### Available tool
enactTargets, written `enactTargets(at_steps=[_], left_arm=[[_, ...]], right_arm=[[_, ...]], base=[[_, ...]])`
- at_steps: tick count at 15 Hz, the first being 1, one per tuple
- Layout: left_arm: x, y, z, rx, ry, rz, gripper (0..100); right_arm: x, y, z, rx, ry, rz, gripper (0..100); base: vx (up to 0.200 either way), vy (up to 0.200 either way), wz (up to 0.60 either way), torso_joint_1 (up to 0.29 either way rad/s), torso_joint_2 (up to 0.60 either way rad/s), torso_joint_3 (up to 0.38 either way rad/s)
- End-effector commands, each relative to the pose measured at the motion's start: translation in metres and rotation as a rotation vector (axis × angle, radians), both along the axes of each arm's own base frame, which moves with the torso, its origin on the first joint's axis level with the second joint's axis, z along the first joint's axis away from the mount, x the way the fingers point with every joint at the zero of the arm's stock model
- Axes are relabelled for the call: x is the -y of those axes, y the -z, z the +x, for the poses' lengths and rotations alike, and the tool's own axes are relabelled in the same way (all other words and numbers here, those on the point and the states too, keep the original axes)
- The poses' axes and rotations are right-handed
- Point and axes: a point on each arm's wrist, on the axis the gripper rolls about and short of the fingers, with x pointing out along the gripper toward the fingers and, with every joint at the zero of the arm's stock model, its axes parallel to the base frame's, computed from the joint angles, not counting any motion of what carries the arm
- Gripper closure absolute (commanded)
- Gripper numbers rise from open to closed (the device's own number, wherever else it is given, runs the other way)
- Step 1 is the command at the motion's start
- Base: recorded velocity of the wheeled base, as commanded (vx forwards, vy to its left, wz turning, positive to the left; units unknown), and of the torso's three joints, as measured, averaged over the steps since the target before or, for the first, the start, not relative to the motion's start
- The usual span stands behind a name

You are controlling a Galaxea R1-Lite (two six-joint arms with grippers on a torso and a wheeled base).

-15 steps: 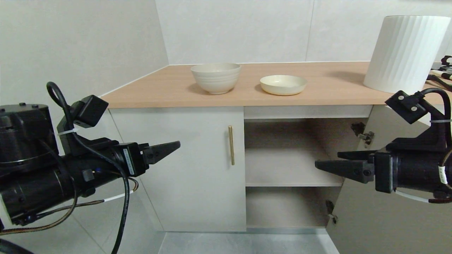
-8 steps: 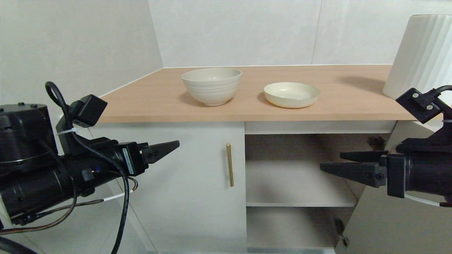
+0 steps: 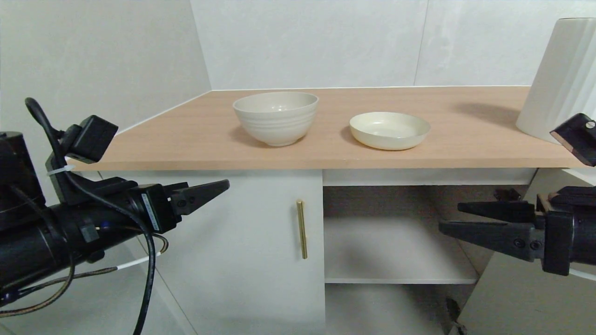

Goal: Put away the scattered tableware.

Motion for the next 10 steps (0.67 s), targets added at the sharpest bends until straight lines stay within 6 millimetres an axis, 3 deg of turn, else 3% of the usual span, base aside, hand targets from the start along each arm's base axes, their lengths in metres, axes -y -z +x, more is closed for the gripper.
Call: enactTargets(at_steps=[1,3,6,10], left_arm=[[-0.0002,-0.0007,-0.0008,0.003,0.0,-0.001,0],[-0.0002,-0.0007,-0.0008,0.003,0.002,-0.002,0],[0.0003,0.0012,-0.0005,-0.012,0.008,0.002,0],[0.0009,0.001,-0.0003,-0.013,0.029,-0.002,0]], right_arm=[[0.0022,-0.003,-0.0043,0.016,-0.003,0.01,0],[0.0026,-0.0034,-0.0055,0.019,-0.014,0.012,0],[0.0029,-0.0012,-0.0056,0.038,-0.024,-0.011,0],[0.0018,0.0008,-0.0036,0.034,-0.024,-0.014,0]], base=[[0.0,0.0,0.0,0.0,0.0,0.0],[0.0,0.0,0.0,0.013,-0.04,-0.018],[0.0,0.0,0.0,0.053,-0.24,-0.235],[0.0,0.0,0.0,0.167,-0.49,-0.295]])
